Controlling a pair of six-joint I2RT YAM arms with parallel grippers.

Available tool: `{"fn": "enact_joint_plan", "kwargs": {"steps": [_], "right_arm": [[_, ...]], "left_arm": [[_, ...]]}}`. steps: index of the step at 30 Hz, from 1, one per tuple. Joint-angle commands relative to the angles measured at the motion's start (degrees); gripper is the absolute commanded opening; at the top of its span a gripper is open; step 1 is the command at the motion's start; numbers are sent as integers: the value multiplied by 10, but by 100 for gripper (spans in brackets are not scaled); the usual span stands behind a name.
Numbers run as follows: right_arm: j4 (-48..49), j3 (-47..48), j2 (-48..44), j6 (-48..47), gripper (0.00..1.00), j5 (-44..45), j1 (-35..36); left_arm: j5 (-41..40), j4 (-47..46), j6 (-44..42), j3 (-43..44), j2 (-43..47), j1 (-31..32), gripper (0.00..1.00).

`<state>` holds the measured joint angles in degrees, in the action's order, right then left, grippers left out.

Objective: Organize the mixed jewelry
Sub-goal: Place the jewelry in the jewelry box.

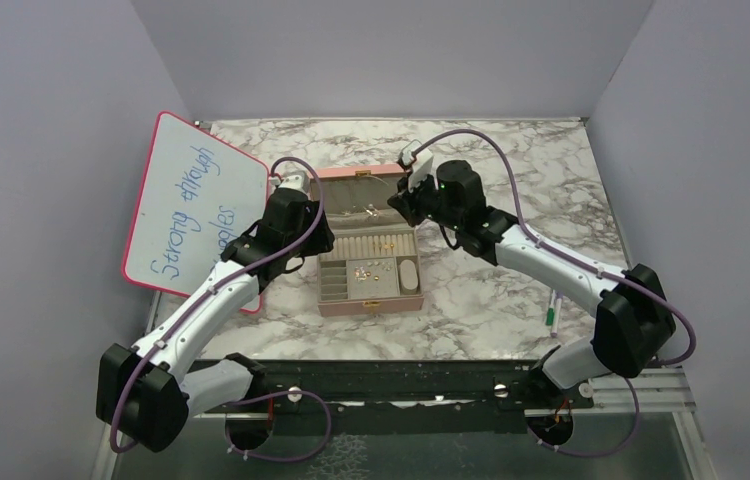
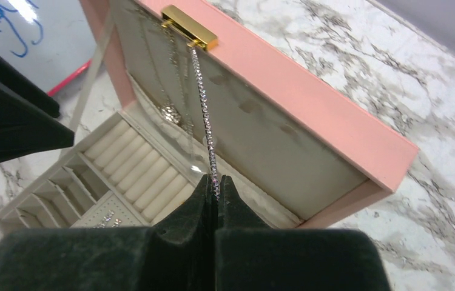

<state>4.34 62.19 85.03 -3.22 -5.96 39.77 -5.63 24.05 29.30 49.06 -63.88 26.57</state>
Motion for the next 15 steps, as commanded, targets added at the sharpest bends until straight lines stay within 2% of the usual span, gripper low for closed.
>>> {"fn": "enact_joint_plan", "kwargs": {"steps": [1, 10, 15], "right_arm": [[36, 3, -16, -12, 1, -73, 0], [55, 4, -24, -25, 1, -148, 0], [45, 5, -22, -19, 1, -110, 0]], "left_arm": [[5, -10, 1, 21, 15, -4, 53], [-14, -9, 3, 19, 26, -5, 54], [-16, -9, 4, 19, 28, -6, 54]]}}
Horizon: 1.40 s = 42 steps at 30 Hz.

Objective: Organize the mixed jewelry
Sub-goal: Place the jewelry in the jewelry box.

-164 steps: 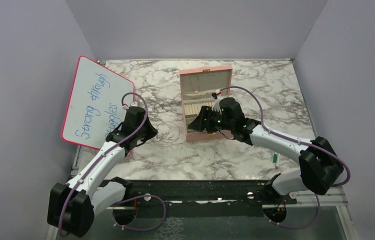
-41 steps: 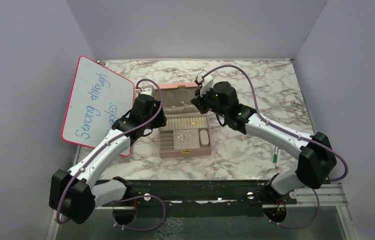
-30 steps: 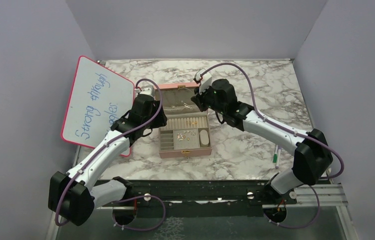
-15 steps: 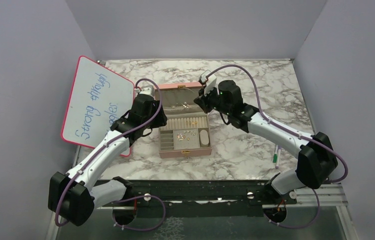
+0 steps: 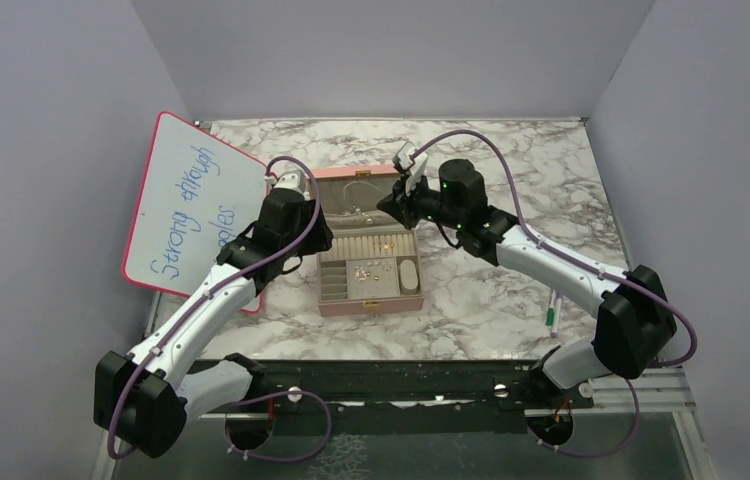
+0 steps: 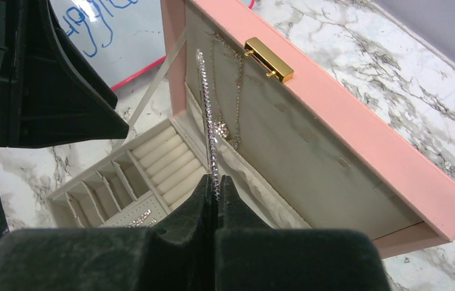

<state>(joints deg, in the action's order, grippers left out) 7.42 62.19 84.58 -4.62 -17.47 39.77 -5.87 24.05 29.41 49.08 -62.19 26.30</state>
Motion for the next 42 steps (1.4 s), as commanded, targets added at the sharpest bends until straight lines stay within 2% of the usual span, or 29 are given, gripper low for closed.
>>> {"fn": "enact_joint_plan", "kwargs": {"steps": [1, 11, 31, 42], "right_arm": [[7, 5, -17, -4, 1, 18, 0], [-4, -22, -24, 26, 1, 101, -9], [-42, 28, 32, 66, 1, 94, -63], [-103, 98, 89, 78, 12, 96, -70]], "left_arm": [[-13, -9, 3, 19, 12, -3, 54], [-9, -9, 4, 18, 3, -4, 54], [-5, -9, 7, 18, -1, -5, 54], [-1, -9, 8, 20, 6, -5, 54]]}}
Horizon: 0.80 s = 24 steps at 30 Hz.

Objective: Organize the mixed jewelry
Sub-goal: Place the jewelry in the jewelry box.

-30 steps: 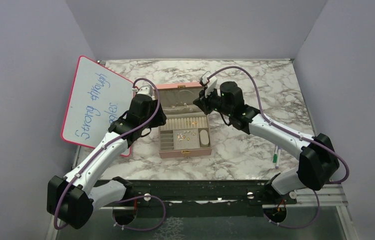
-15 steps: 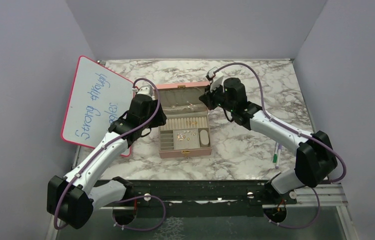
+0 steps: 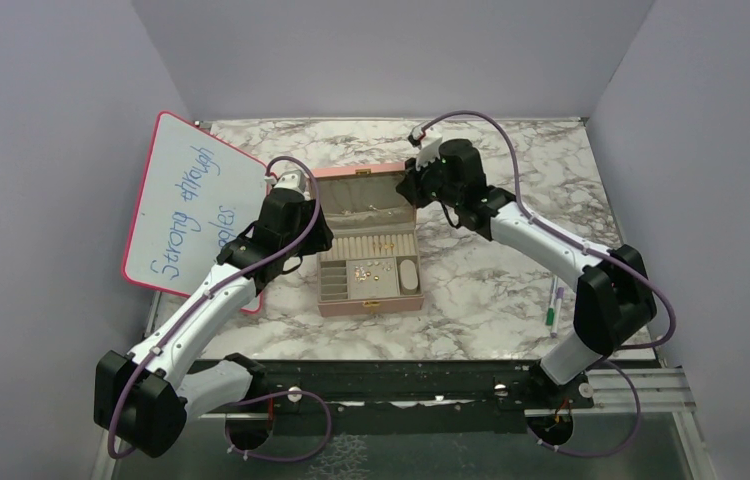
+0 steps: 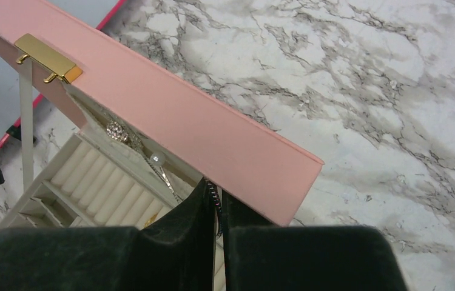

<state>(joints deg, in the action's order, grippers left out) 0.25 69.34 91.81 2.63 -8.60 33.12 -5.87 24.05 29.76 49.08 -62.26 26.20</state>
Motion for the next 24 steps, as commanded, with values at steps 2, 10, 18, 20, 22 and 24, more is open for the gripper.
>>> {"fn": "enact_joint_plan", "kwargs": {"steps": [2, 10, 18, 20, 22, 24], "right_arm": [[-39, 32, 22, 6, 14, 9, -5], [-53, 36, 13, 13, 34, 30, -6], [-56, 35, -6, 50, 34, 83, -7], [-52, 35, -6, 56, 26, 102, -7], [-42, 32, -7, 59, 18, 107, -7], [-29, 27, -10, 62, 11, 107, -7]], "left_arm": [[0, -9, 5, 21, 9, -4, 54], [9, -7, 5, 28, 16, -4, 54], [13, -1, 3, 38, 26, -4, 56], [11, 0, 2, 38, 27, -4, 56], [12, 1, 2, 38, 25, -4, 57], [13, 1, 2, 38, 25, -4, 57]]}}
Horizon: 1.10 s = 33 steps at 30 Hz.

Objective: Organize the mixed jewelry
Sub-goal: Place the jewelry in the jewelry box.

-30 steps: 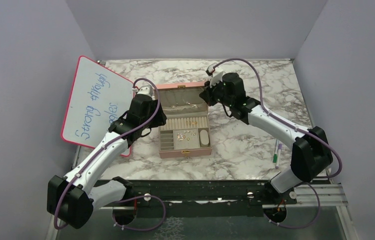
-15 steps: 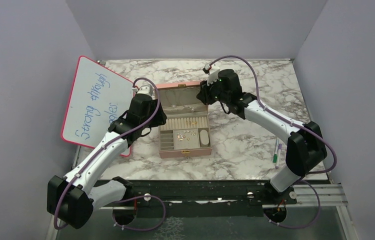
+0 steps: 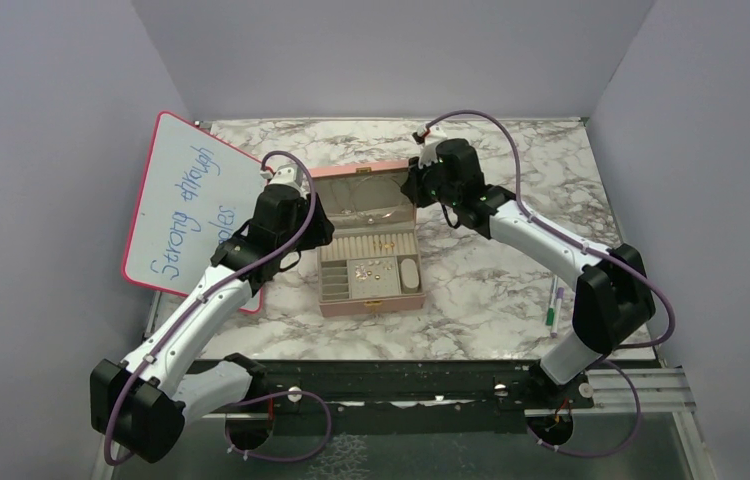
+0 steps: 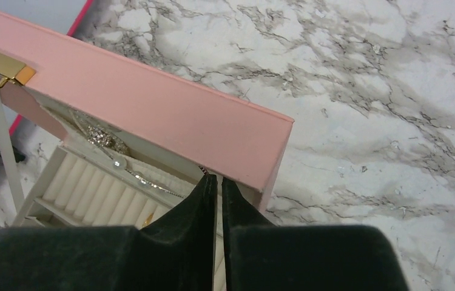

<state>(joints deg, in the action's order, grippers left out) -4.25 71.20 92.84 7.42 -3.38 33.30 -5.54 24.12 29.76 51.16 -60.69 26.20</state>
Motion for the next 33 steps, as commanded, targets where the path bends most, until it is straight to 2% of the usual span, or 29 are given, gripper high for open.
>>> {"fn": "enact_joint_plan", "kwargs": {"steps": [1, 5, 6, 10, 17, 28, 33], "right_arm": [[21, 6, -22, 15, 10, 55, -9], [37, -6, -33, 12, 6, 42, -9], [37, -6, -34, 9, 7, 39, -9], [34, -13, -33, 12, 25, -6, -9], [33, -23, -13, 42, 34, -17, -9], [22, -4, 27, 62, 30, 0, -9], [31, -7, 30, 73, 21, 17, -9]], "left_arm": [[10, 1, 2, 18, 9, -4, 57], [11, 1, 2, 18, 10, -4, 57], [11, 1, 2, 18, 9, -4, 57], [14, 1, 3, 18, 10, -4, 57], [16, 1, 4, 18, 10, -4, 57], [16, 0, 3, 20, 10, -4, 58], [17, 1, 2, 23, 9, -4, 58]]}}
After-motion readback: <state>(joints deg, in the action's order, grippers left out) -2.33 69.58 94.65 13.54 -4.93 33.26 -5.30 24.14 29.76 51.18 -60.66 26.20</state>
